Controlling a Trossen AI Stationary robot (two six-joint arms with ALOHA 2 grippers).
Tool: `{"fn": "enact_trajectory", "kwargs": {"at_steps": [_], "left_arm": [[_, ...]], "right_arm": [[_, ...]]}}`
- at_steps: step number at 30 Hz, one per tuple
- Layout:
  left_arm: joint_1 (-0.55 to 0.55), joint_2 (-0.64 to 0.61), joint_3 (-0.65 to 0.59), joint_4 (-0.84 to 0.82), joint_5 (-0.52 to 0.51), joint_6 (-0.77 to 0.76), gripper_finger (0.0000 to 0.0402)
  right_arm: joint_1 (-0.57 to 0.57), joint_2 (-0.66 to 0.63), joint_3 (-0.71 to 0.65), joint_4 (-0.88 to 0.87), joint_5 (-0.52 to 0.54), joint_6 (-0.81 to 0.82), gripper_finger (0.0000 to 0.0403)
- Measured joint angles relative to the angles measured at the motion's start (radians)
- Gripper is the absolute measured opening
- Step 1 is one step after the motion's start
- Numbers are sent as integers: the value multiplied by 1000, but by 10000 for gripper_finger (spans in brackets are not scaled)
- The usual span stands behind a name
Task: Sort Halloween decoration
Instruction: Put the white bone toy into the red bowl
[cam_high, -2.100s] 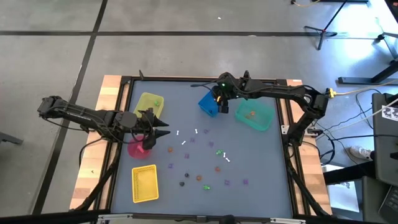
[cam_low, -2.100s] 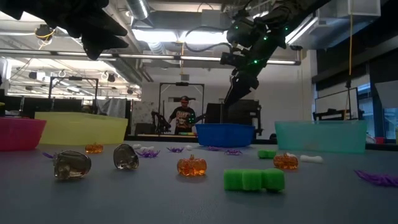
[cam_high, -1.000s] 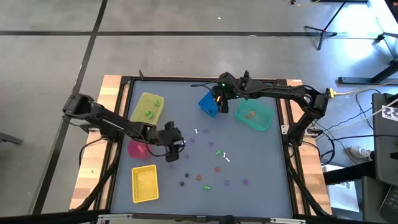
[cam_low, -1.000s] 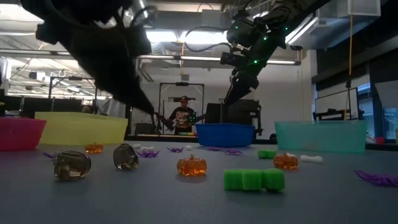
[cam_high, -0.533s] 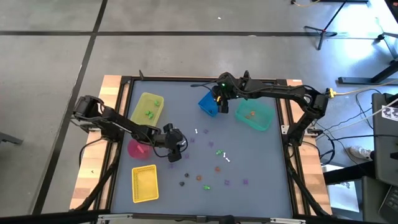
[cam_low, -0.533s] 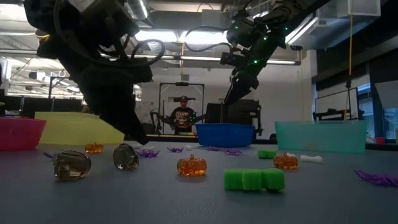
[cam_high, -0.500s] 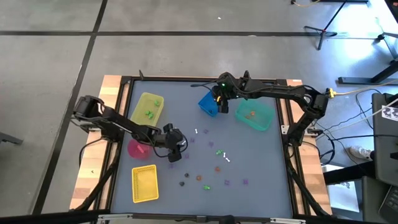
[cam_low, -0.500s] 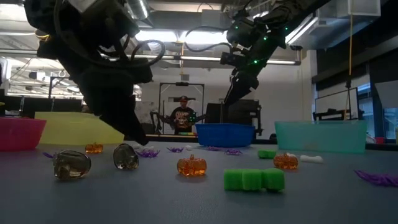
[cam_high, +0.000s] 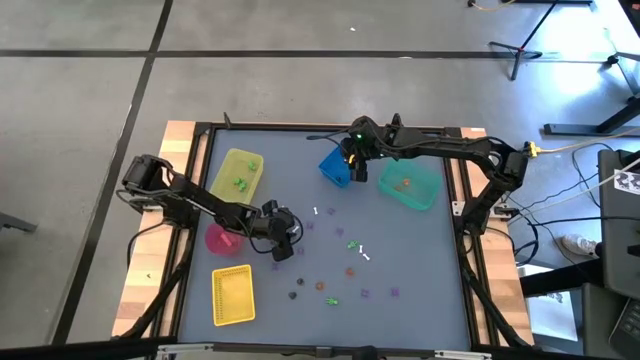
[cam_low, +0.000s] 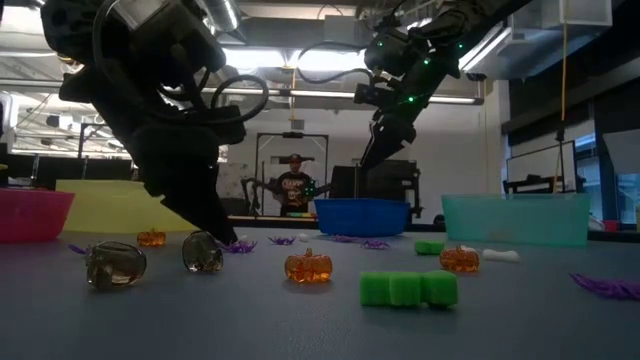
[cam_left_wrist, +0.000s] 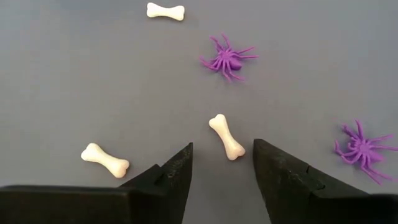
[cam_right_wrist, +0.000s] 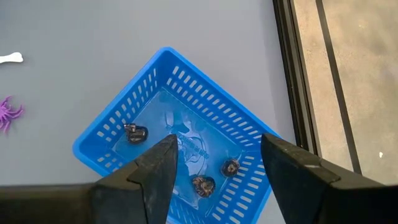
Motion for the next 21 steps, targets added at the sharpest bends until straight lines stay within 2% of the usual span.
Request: {"fn": "enact_trajectory", "kwargs": {"at_steps": [12, 21], "left_arm": [[0, 1, 0, 0, 4, -24, 80], [0, 1, -1, 0, 13, -23, 45]], "right_arm": [[0, 0, 0, 0, 0, 0, 230], [0, 0, 0, 0, 0, 0, 230]]}}
